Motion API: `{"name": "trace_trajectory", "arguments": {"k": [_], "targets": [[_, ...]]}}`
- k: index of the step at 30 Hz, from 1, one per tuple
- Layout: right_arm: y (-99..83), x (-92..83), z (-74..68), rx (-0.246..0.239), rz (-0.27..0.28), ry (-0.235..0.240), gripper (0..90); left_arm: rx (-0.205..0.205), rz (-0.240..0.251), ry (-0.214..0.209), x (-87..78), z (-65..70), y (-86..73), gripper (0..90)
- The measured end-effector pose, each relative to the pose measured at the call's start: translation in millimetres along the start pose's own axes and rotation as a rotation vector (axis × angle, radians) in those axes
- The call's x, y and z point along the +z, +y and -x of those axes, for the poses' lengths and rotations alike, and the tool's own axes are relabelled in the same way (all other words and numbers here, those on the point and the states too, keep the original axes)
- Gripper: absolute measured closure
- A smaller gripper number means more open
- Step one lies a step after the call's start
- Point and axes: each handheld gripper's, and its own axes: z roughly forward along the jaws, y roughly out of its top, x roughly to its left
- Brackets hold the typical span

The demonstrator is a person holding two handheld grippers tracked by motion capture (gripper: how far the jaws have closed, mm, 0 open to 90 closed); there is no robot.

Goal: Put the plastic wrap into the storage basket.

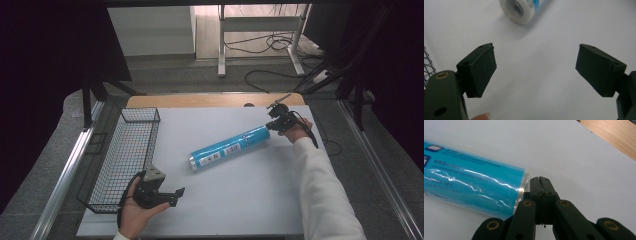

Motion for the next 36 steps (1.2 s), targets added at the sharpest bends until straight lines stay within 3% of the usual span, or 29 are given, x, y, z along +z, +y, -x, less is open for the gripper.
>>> {"name": "trace_trajectory", "arguments": {"k": [3, 7, 12, 19, 24, 28, 29, 33, 36], "targets": [[-2.4, -8.3, -0.1, 0.008, 0.009, -0.015, 89.9, 0.001, 0.001, 0.002, -0.2, 0.4, -0.3, 16.4], [-9.4, -31.6, -2.9, 0.028, 0.076, -0.012, 89.9, 0.001, 0.003, 0.001, -0.9, 0.7, -0.7, 16.4], [-29.3, -60.8, -16.2, 0.071, 0.132, -0.008, 89.9, 0.005, 0.003, 0.000, -1.2, 0.8, -0.6, 16.4], [-74.4, -87.0, -48.2, 0.167, 0.204, 0.086, 88.5, 0.012, 0.000, -0.001, 0.5, 3.0, -0.2, 16.2], [-101.8, -96.7, -72.3, 0.194, 0.245, 0.144, 87.5, 0.009, 0.001, -0.012, 1.0, 5.7, 1.0, 16.2], [-121.6, -99.9, -91.5, 0.182, 0.255, 0.172, 85.3, 0.017, -0.005, -0.011, 2.0, 6.8, 1.1, 16.2], [-126.4, -100.4, -94.5, 0.180, 0.258, 0.179, 81.4, 0.021, -0.008, -0.011, 2.4, 6.9, 1.0, 16.2], [-141.5, -100.7, -105.4, 0.180, 0.265, 0.170, 47.0, 0.020, -0.013, -0.007, 3.3, 7.4, 1.0, 16.2], [-149.3, -96.3, -113.0, 0.164, 0.254, 0.185, 34.9, 0.021, -0.014, -0.005, 3.2, 7.3, 1.1, 16.5]]}}
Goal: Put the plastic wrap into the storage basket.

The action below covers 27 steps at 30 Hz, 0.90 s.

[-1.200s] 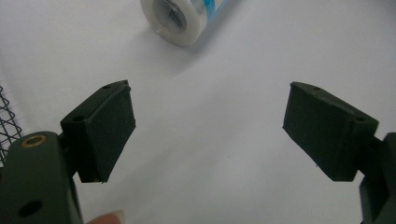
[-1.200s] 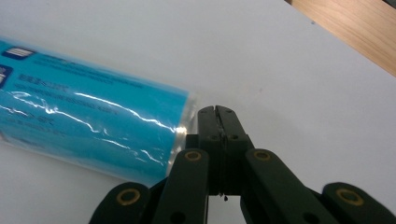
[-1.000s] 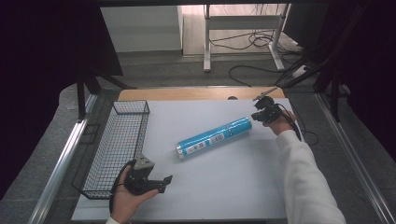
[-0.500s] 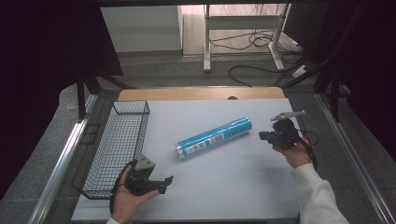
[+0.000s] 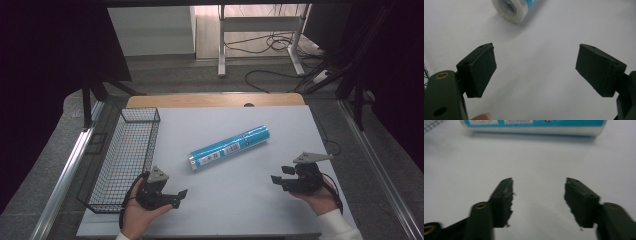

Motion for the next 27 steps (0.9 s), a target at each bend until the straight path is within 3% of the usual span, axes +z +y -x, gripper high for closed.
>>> {"name": "trace_trajectory", "arguments": {"k": [10, 16, 19, 24, 27], "targets": [[-14.2, 4.0, -12.1, 0.001, -0.005, -0.006, 26.5, 0.004, 0.002, 0.009, 0.1, 1.6, -0.6, 16.9], [-20.3, 3.7, -25.2, -0.030, 0.010, -0.013, 24.4, 0.016, 0.009, 0.017, -0.9, 4.1, 0.4, 16.9], [-21.3, 1.0, -24.9, -0.032, 0.013, -0.014, 24.4, 0.030, 0.015, -0.037, -0.7, 9.4, 3.4, 17.7], [-22.2, -3.1, -20.8, -0.017, 0.023, -0.015, 24.5, 0.059, 0.012, -0.059, 2.1, 14.2, 8.5, 17.7], [-23.6, -4.0, -18.7, -0.005, 0.025, -0.013, 24.4, 0.082, 0.017, -0.061, 3.5, 17.2, 20.4, 17.7]]}}
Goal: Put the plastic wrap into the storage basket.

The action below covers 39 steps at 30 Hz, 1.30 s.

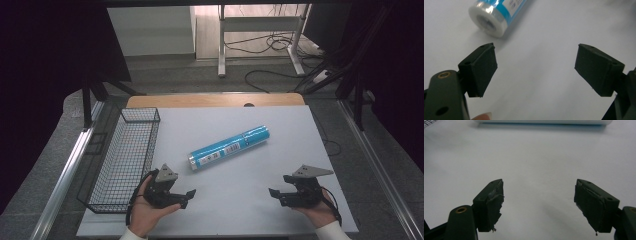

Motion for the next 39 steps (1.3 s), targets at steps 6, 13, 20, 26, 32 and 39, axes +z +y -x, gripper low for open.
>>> {"name": "trace_trajectory", "arguments": {"k": [6, 13, 20, 26, 32, 39], "targets": [[-1.3, 3.9, -1.0, -0.012, -0.015, 0.003, 24.4, 0.049, -0.012, -0.013, 8.7, -0.4, 30.5, 18.9], [0.6, 1.5, 2.6, -0.007, -0.002, 0.014, 24.4, 0.099, -0.015, -0.014, 22.9, -6.2, 63.5, 21.8], [-0.6, 1.7, 8.1, 0.009, -0.001, 0.011, 24.5, 0.188, -0.020, -0.037, 49.5, -16.9, 107.5, 24.8], [-1.1, 1.8, 9.0, 0.011, -0.005, 0.005, 24.5, 0.208, -0.044, -0.079, 83.0, -28.6, 142.3, 26.3], [-2.7, 2.7, 11.6, 0.020, -0.015, 0.000, 24.5, 0.236, -0.117, -0.105, 122.9, -33.7, 166.7, 24.9], [-3.2, 2.6, 11.7, 0.018, -0.016, 0.000, 24.5, 0.224, -0.206, -0.112, 156.7, -37.3, 177.1, 24.5]]}}
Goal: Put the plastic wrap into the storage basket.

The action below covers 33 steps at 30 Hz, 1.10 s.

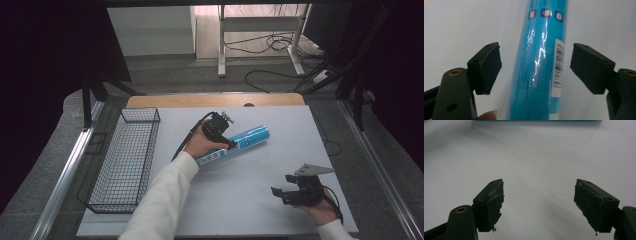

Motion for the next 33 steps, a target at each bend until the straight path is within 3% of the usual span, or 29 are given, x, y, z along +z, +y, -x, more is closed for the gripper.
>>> {"name": "trace_trajectory", "arguments": {"k": [1, 6, 9, 13, 15, 18, 21, 26, 29, 33], "targets": [[-0.4, 0.2, 0.6, 0.002, 0.002, 0.000, 24.5, 0.012, -0.049, -0.002, 6.2, -2.6, 1.7, 24.5], [-1.5, 0.5, 2.9, 0.008, -0.003, -0.006, 24.5, 0.018, -0.092, -0.038, 14.7, -5.0, 1.4, 24.1], [-1.8, 1.3, 3.6, 0.008, -0.005, -0.009, 24.5, 0.030, -0.143, -0.066, 23.3, -4.3, 0.3, 24.0], [-2.0, 1.6, 3.3, 0.007, -0.007, -0.012, 24.5, 0.054, -0.201, -0.066, 31.0, -3.6, -1.3, 23.7], [-2.1, 1.7, 3.5, 0.007, -0.008, -0.013, 24.5, 0.040, -0.217, -0.050, 33.5, -3.4, -1.8, 25.9], [-2.4, 2.2, 3.9, 0.008, -0.009, -0.018, 24.1, 0.015, -0.223, -0.063, 35.0, -4.7, -1.9, 27.5], [-3.0, 3.5, 5.7, 0.019, -0.010, -0.023, 23.9, 0.031, -0.226, -0.062, 36.1, -4.5, -2.0, 28.0], [-3.3, 3.5, 7.2, 0.021, -0.011, -0.030, 23.9, 0.016, -0.254, -0.057, 40.1, -2.5, -0.5, 27.0], [-3.4, 0.5, 9.8, 0.048, 0.005, -0.021, 23.9, 0.041, -0.276, -0.042, 41.8, 2.6, 1.6, 28.6], [-3.9, -0.5, 11.4, 0.047, 0.006, -0.033, 23.9, 0.057, -0.287, -0.029, 41.8, 5.0, 2.8, 29.5]]}}
